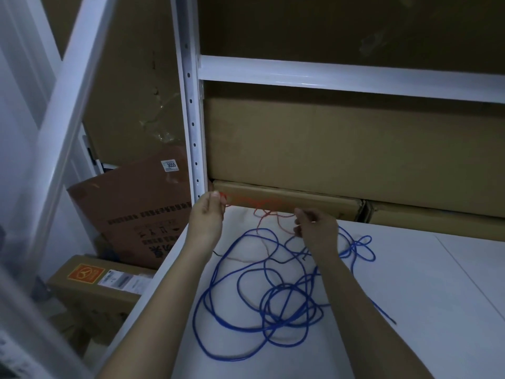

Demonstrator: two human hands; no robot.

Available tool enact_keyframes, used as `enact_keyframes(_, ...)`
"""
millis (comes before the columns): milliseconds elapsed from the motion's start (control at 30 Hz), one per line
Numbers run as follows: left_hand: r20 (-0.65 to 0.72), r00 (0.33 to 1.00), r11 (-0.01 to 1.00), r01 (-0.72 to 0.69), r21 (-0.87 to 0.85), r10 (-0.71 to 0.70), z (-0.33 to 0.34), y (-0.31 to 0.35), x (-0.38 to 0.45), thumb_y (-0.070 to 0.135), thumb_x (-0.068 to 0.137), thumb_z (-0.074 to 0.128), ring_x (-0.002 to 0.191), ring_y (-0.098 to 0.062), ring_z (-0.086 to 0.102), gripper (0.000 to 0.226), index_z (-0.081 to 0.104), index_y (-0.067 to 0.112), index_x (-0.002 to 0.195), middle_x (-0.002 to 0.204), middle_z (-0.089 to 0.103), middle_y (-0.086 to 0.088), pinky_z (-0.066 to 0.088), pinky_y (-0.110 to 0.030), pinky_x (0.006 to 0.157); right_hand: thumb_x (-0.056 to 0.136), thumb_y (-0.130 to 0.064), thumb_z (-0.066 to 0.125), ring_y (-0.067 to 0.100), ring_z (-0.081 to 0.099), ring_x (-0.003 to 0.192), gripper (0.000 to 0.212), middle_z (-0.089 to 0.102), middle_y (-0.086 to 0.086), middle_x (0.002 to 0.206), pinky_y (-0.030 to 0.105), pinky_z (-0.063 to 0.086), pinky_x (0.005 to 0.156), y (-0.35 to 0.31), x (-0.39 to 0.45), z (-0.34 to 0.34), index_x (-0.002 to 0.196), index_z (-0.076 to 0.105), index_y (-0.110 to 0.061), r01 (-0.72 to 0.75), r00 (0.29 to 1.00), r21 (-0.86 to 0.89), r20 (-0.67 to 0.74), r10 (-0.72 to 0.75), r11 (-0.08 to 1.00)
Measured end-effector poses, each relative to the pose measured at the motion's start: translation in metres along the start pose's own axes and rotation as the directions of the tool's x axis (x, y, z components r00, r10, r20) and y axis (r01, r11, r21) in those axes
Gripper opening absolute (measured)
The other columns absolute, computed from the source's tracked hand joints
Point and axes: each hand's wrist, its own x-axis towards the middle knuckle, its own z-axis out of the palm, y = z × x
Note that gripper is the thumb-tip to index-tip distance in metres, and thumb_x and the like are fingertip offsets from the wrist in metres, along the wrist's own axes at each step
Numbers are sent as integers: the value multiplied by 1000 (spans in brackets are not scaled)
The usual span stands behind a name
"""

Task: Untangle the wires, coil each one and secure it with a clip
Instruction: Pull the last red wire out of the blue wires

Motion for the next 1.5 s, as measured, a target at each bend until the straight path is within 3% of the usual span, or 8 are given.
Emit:
enact_keyframes(233,-76,997,1000,-5,-15,4,-22,3,20,23,104,32,60,-12,37,36,46,18,72,67,42,0,31,-27,59,96,-20,46,28,42,57,32,43,8,58,29,26,49,22,25,-32,68,43,-5,-38,998,-391,-65,14,920)
enact_keyframes(333,87,996,997,-31,65,25,-9,3,9,22,105,32,55,-10,33,38,42,18,68,63,38,2,29,-24,55,91,-24,50,31,56,93,25,63,16,96,39,46,78,15,16,-16,97,64,-4,295,953,-392,59,-297,871)
enact_keyframes(467,185,982,999,-40,24,35,5,-3,3,22,104,34,53,-7,32,40,40,18,65,58,35,7,28,-26,58,95,-25,58,12,31,132,45,42,-2,143,29,31,108,-15,-10,7,138,49,-16,512,812,-155,409,-416,845)
enact_keyframes(600,290,954,997,-66,-47,77,11,3,-2,19,105,34,45,1,32,39,40,17,66,49,36,15,28,-15,50,93,-15,61,-5,45,103,38,58,-9,123,12,36,89,-22,-21,31,131,56,-16,486,720,-56,592,-363,872)
enact_keyframes(867,-125,992,993,-16,-118,1,-18,5,15,22,105,31,52,-6,34,37,42,18,69,59,40,4,30,-20,52,99,-13,49,12,57,55,26,64,7,68,24,45,56,7,15,0,102,66,6,-108,984,30,148,103,994)
enact_keyframes(1000,-154,988,997,-13,-80,1,-29,0,26,22,105,31,61,-10,42,35,46,18,73,66,46,1,35,-24,61,100,-14,47,13,51,63,26,59,4,73,26,35,57,27,27,-19,110,64,3,-28,998,-373,41,46,927)
enact_keyframes(1267,240,971,992,20,-122,10,3,7,14,17,104,35,46,0,36,37,45,15,69,55,37,6,34,-18,56,94,-30,59,6,58,96,34,60,-9,120,10,46,74,-35,-15,40,128,57,-25,267,788,70,559,-260,961)
enact_keyframes(1500,235,972,997,4,-73,13,-4,8,14,19,104,34,47,-2,33,39,43,17,67,56,36,7,31,-18,54,91,-7,61,0,61,60,16,67,-6,78,22,53,65,-28,-9,51,102,67,-17,131,927,231,317,-202,964)
